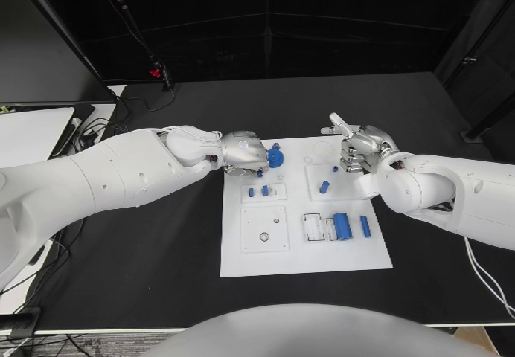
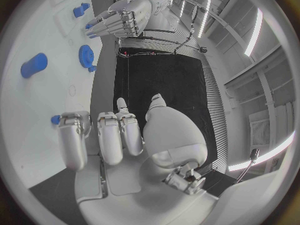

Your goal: Assemble the parts on the task board

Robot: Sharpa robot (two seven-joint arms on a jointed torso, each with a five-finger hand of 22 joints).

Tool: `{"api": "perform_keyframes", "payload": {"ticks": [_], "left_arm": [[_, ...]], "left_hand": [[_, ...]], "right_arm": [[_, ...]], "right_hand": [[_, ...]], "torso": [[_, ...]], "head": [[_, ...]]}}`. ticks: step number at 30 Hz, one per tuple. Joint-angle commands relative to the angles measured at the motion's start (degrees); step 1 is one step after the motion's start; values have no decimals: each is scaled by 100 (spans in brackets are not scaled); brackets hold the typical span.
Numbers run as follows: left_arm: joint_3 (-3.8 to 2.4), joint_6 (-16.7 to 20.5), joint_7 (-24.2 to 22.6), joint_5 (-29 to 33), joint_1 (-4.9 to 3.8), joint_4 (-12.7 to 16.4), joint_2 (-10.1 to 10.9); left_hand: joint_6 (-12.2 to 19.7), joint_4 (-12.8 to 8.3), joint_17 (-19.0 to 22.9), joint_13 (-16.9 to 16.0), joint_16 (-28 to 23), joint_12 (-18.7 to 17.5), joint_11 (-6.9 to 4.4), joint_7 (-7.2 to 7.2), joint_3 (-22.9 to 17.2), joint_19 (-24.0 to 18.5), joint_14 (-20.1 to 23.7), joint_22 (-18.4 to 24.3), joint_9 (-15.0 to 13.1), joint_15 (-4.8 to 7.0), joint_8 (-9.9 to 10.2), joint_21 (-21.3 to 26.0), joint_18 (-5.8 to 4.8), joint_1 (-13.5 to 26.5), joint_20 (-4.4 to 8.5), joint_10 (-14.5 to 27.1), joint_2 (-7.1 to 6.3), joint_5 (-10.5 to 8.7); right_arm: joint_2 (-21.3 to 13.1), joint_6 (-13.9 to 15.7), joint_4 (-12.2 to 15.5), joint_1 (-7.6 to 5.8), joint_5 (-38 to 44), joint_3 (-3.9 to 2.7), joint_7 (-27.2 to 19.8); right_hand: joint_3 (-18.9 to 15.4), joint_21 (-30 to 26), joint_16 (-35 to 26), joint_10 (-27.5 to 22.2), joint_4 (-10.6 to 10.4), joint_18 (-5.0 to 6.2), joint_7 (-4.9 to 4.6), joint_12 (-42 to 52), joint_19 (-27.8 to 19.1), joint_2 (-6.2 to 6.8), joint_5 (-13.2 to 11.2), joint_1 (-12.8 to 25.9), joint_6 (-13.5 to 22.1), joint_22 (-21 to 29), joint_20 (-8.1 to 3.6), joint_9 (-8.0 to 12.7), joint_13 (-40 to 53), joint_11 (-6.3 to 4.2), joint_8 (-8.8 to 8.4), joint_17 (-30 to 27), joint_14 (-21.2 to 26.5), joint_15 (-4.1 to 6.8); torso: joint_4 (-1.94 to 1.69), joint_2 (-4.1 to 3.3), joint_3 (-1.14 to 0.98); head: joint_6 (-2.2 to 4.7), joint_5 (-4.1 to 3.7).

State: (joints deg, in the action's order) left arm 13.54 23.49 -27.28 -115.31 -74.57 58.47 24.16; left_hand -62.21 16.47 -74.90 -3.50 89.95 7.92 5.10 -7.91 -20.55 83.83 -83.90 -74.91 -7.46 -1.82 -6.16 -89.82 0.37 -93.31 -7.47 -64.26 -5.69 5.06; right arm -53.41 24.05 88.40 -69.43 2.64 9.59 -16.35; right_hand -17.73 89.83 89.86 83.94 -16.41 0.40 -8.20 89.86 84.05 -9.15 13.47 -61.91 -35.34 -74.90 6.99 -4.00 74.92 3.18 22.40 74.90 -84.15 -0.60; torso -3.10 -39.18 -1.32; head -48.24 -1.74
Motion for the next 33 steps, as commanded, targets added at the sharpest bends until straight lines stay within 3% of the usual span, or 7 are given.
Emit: {"api": "perform_keyframes", "payload": {"ticks": [1,33], "left_arm": [[-1,-59,-96,-22,-4,3,-10],[-1,-50,-167,-22,-4,1,12]], "left_hand": [[40,-3,-1510,-1,5,-22,5,3,-34,571,-610,-1490,14,-15,30,29,-22,-3,-28,-49,15,6],[179,1,-1510,-2,5,-45,9,-6,-39,531,-610,-1473,57,-16,85,70,-10,50,-29,-86,-61,-12]], "right_arm": [[8,-27,5,-7,15,-3,-30],[9,-15,3,-6,15,-3,-39]], "right_hand": [[-36,17,14,606,-14,-40,-15,14,595,-2,31,-45,-40,-1510,21,7,1508,41,30,1510,-585,-23],[-39,17,14,606,-15,-40,-17,14,595,-6,32,-47,-47,-1510,24,7,1508,43,35,1510,-585,-25]], "torso": [[-1,1,-2],[1,-1,-2]], "head": [[7,-9],[10,-6]]}}
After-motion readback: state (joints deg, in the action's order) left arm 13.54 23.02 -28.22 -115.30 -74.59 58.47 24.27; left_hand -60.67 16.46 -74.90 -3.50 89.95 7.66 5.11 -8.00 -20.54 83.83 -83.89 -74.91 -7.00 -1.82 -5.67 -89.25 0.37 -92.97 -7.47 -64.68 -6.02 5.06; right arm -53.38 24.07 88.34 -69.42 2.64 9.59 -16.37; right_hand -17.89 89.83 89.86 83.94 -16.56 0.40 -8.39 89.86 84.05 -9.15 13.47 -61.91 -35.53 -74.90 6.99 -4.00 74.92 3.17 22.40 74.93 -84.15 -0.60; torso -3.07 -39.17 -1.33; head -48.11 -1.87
